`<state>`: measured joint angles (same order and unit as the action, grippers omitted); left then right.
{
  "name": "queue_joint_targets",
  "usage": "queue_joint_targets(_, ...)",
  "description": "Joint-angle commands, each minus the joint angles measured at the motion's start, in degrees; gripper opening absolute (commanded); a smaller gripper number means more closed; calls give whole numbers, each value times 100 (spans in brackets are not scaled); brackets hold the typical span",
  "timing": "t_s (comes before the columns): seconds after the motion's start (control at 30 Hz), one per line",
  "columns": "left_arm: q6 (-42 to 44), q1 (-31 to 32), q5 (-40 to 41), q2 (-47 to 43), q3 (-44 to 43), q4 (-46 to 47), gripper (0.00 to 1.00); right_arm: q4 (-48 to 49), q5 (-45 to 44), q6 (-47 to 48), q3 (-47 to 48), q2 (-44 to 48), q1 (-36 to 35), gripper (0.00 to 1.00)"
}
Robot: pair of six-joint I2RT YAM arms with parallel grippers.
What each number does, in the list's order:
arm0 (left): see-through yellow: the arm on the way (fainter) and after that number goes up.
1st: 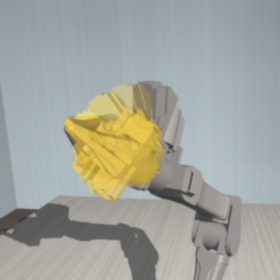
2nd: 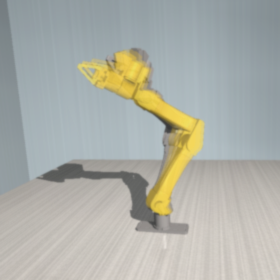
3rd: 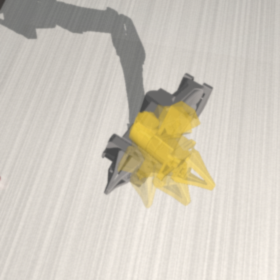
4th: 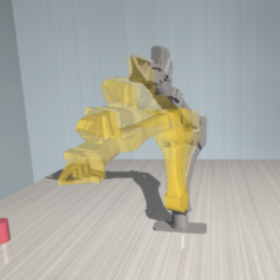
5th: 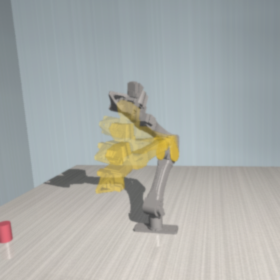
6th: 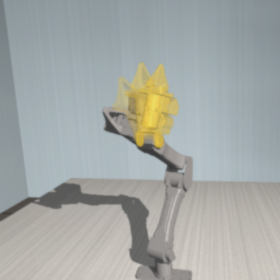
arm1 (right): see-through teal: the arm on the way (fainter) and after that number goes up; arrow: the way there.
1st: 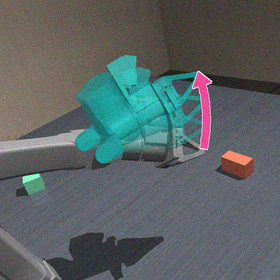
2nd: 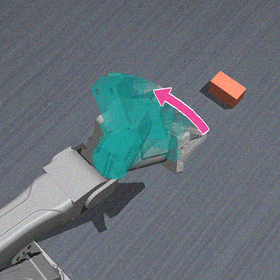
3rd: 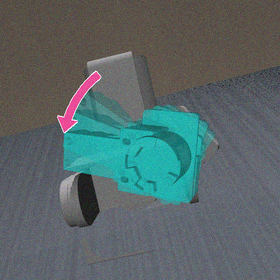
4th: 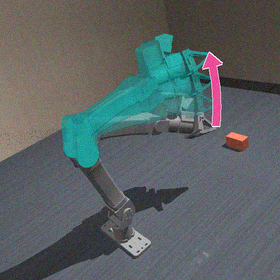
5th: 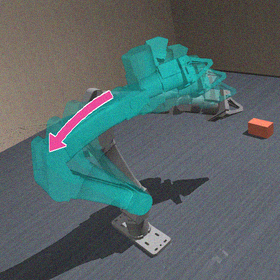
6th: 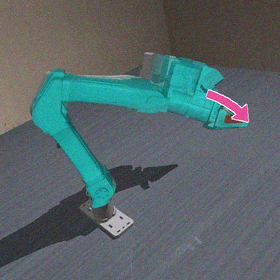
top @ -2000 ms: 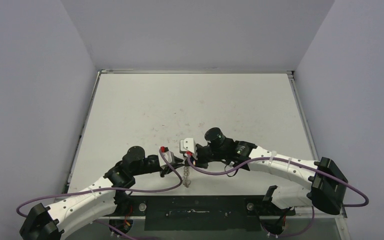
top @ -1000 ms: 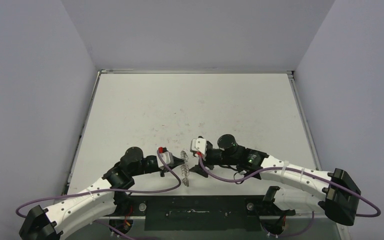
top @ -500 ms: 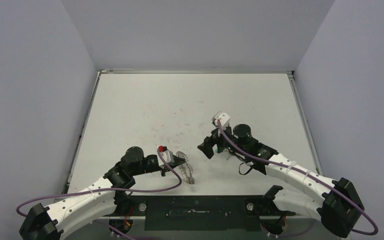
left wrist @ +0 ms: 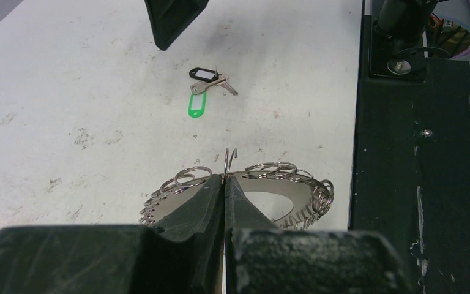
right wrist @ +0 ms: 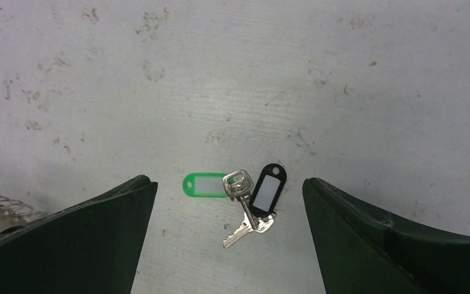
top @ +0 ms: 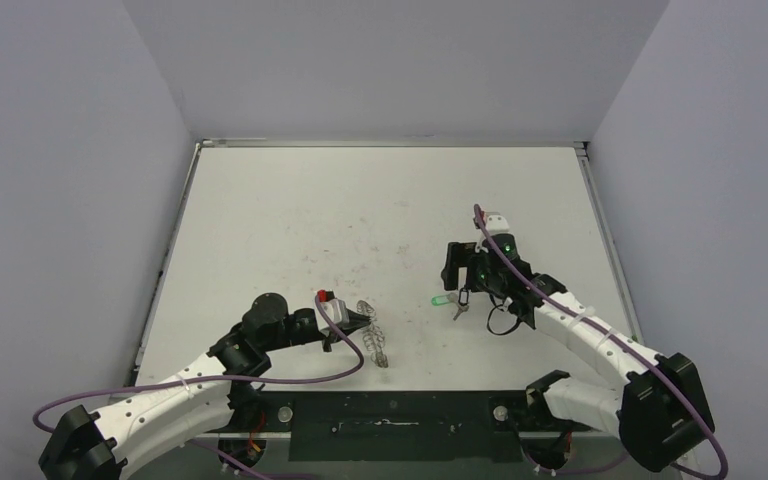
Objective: Put the keys on the keyring
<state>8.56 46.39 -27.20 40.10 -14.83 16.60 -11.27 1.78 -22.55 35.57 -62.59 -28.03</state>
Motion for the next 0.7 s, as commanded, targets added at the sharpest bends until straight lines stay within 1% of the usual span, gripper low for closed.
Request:
queue_joint_targets(0.0,-60,17,48,-9,-68,504,0,-437,158,-101,245,-420,75,91)
queue_joint_targets(0.07,-79,14,41,-3,-81,500,0,-358,470,64,323,-677,84,80)
queue_joint_targets(0.1,-95,25,32,5,-81,501,0,-428,526,146,430,-823,87,76)
queue_joint_targets(0.17,-113,23,22,20,-77,508,0,-580,542,286,668,-1159,85,63)
queue_joint_targets(0.23,-119,21,12,48,-73,511,0,-723,564,411,922,-1434,83,54)
queue_joint_targets(0.27,-118,23,15,67,-73,514,0,-783,566,484,1017,-1553,79,48)
queue_joint_targets(0.33,-122,22,5,78,-73,523,0,-886,631,549,1165,-1772,75,41)
queue_joint_targets(0.53,-132,33,78,29,-62,507,0,-1060,658,549,1324,-2080,2,30)
queue_joint_targets(0.67,-115,27,88,19,-64,467,0,-1222,529,584,1378,-2174,-85,29)
